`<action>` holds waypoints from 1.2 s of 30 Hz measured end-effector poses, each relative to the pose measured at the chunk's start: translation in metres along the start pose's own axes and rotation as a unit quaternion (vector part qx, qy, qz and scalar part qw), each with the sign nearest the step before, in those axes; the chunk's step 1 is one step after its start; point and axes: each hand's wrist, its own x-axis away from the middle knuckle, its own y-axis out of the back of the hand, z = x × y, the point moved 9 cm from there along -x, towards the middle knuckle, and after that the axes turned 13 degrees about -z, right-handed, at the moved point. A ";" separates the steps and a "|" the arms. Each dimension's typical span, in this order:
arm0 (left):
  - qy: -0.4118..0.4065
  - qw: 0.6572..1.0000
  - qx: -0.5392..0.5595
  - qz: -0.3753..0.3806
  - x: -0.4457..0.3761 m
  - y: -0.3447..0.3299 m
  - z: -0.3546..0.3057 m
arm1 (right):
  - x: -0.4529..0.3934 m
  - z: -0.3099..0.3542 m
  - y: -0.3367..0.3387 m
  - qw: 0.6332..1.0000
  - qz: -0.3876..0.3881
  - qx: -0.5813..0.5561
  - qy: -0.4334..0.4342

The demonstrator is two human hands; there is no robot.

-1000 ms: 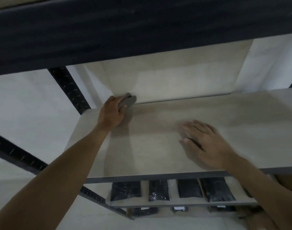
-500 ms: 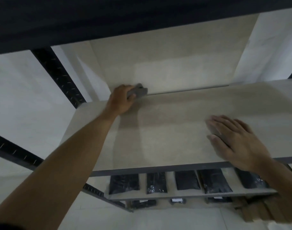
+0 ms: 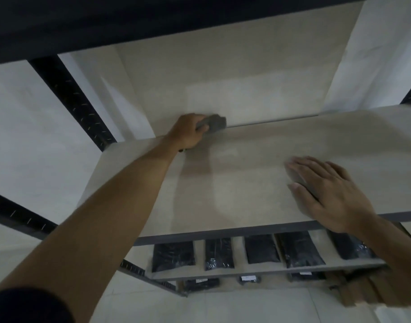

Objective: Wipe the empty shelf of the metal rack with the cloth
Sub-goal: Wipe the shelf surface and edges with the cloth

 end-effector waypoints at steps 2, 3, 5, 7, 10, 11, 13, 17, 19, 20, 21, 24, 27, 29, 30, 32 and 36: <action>0.017 1.000 -0.014 0.001 0.005 -0.011 0.004 | 0.002 0.000 0.000 1.000 -0.001 0.000 0.001; 0.021 1.000 -0.018 0.001 0.010 -0.016 0.003 | 0.003 0.000 0.000 1.000 -0.001 0.000 0.002; 0.009 1.000 -0.008 0.005 0.022 -0.019 -0.006 | 0.001 0.001 0.001 1.000 0.000 0.000 0.004; -0.039 0.999 0.019 0.028 0.043 -0.022 -0.027 | 0.001 0.002 0.000 1.000 0.005 0.001 0.002; -0.077 0.987 0.068 0.126 0.062 -0.028 -0.044 | 0.001 0.002 0.001 1.000 0.013 0.001 -0.002; -0.072 0.983 0.071 0.151 0.055 -0.029 -0.042 | 0.001 0.002 0.002 1.000 0.012 0.001 -0.003; -0.038 0.990 0.076 0.114 0.028 -0.019 -0.030 | 0.000 0.002 0.001 1.000 0.012 0.004 -0.001; -0.020 1.000 0.005 0.006 0.009 -0.023 -0.021 | 0.001 -0.001 -0.002 1.000 0.015 0.004 -0.001; -0.024 1.000 -0.009 0.014 0.021 -0.033 -0.024 | 0.002 -0.001 -0.003 1.000 0.018 0.001 0.002; -0.034 0.999 0.001 0.015 0.028 -0.033 -0.028 | 0.001 -0.001 -0.002 1.000 0.019 -0.001 0.001; -0.049 0.999 0.013 0.020 0.038 -0.030 -0.034 | 0.001 -0.001 -0.002 1.000 0.019 -0.003 0.002; -0.094 0.990 0.065 0.083 0.077 -0.026 -0.058 | 0.001 0.003 0.002 1.000 0.021 -0.006 -0.001; -0.076 0.985 0.084 0.131 0.073 -0.025 -0.053 | 0.001 0.003 0.003 1.000 0.019 -0.001 -0.004; -0.045 0.995 0.067 0.059 0.042 -0.014 -0.042 | 0.001 0.002 0.003 1.000 0.012 -0.003 -0.005; -0.041 0.998 0.047 0.029 0.030 -0.015 -0.038 | 0.001 0.001 0.003 1.000 0.009 -0.004 -0.004; -0.054 0.998 0.002 0.028 0.026 -0.028 -0.038 | 0.003 0.000 0.000 1.000 0.009 -0.003 0.000; -0.077 0.996 0.024 0.038 0.053 -0.034 -0.054 | 0.002 -0.001 -0.003 1.000 0.007 0.001 0.006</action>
